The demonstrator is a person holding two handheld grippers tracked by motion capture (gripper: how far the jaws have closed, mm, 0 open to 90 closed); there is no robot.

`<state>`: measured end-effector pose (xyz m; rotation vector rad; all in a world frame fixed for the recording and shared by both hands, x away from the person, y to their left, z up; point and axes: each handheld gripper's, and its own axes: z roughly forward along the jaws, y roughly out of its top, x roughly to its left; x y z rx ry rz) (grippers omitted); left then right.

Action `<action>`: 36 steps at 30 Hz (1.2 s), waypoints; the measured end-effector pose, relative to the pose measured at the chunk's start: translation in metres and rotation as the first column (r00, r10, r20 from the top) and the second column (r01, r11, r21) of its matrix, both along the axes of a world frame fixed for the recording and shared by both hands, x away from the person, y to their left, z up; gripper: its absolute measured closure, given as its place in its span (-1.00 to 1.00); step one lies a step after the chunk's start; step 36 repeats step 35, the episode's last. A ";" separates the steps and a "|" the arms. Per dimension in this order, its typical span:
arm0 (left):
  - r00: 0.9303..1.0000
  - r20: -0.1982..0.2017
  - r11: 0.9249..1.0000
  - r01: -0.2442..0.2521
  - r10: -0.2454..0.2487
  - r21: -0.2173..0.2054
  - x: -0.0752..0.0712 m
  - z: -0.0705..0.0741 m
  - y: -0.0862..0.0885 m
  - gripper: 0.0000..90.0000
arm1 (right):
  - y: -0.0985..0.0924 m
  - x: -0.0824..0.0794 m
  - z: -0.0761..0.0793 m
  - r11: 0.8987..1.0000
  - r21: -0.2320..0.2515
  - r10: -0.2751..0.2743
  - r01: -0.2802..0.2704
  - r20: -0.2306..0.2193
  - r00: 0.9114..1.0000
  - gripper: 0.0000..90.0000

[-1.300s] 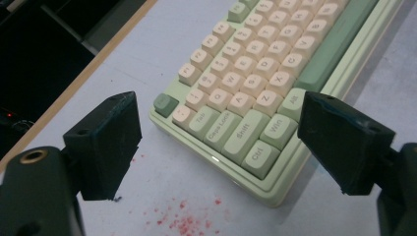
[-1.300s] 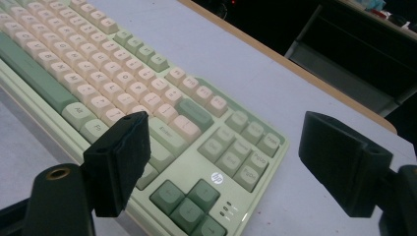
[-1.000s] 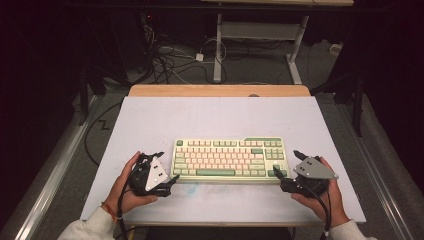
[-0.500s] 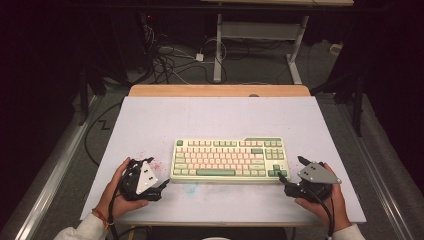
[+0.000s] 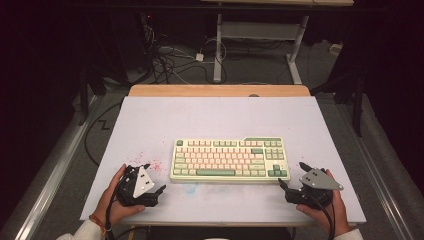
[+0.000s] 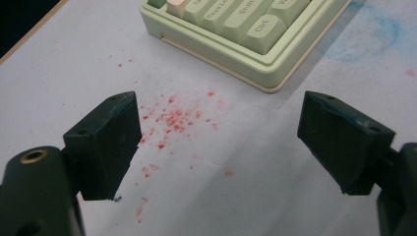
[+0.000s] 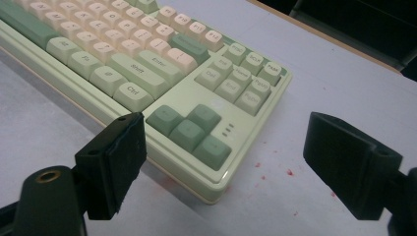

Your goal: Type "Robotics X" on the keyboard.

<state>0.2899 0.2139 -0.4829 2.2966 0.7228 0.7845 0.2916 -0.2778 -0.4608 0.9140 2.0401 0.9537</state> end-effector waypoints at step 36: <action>1.000 -0.022 1.000 -0.002 0.001 -0.023 0.005 0.000 -0.004 -0.65 | 0.001 0.001 0.000 1.000 0.021 0.015 -0.015 -0.009 1.000 -0.62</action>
